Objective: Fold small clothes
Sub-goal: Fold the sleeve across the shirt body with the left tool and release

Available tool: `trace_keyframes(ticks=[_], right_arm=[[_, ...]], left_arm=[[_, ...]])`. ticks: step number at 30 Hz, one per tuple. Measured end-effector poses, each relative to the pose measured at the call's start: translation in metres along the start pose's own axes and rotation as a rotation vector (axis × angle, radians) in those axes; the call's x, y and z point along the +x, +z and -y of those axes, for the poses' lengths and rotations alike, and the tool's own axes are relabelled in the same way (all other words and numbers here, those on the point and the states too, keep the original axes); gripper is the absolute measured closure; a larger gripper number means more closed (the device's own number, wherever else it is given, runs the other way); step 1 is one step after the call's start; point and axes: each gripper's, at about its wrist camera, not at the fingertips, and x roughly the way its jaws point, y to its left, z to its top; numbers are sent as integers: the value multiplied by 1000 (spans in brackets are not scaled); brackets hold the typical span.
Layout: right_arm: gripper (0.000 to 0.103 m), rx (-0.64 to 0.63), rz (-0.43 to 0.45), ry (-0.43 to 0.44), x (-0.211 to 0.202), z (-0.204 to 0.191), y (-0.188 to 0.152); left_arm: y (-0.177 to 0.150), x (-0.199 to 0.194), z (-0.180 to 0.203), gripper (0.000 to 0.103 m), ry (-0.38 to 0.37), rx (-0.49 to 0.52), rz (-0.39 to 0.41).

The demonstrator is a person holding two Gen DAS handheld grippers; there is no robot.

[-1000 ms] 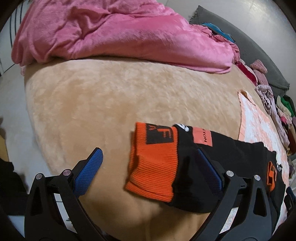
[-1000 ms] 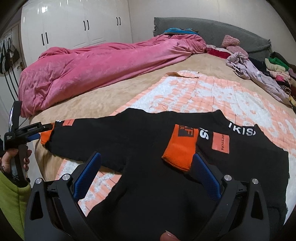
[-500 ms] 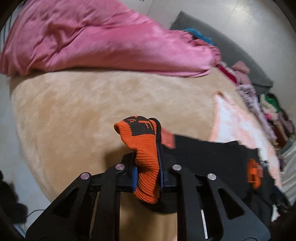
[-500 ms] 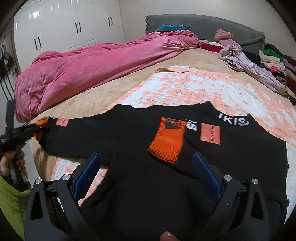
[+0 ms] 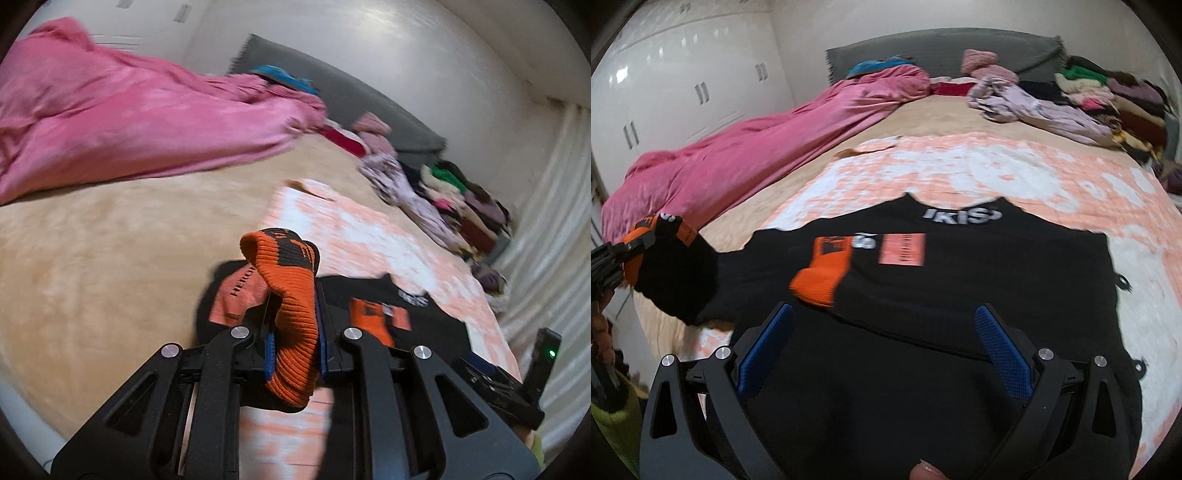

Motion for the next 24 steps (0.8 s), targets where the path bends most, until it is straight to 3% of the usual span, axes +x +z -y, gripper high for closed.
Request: trace_keyframes(ticks=[9, 17, 24], right_arm=[[5, 120, 41, -38, -24, 59, -9], [5, 185, 59, -62, -39, 95, -22], [5, 213, 56, -87, -43, 112, -29]], left_arm=[[-11, 53, 111, 94, -110, 171, -117], [-44, 105, 153, 94, -141, 225, -239], [-66, 132, 160, 93, -144, 238, -295]])
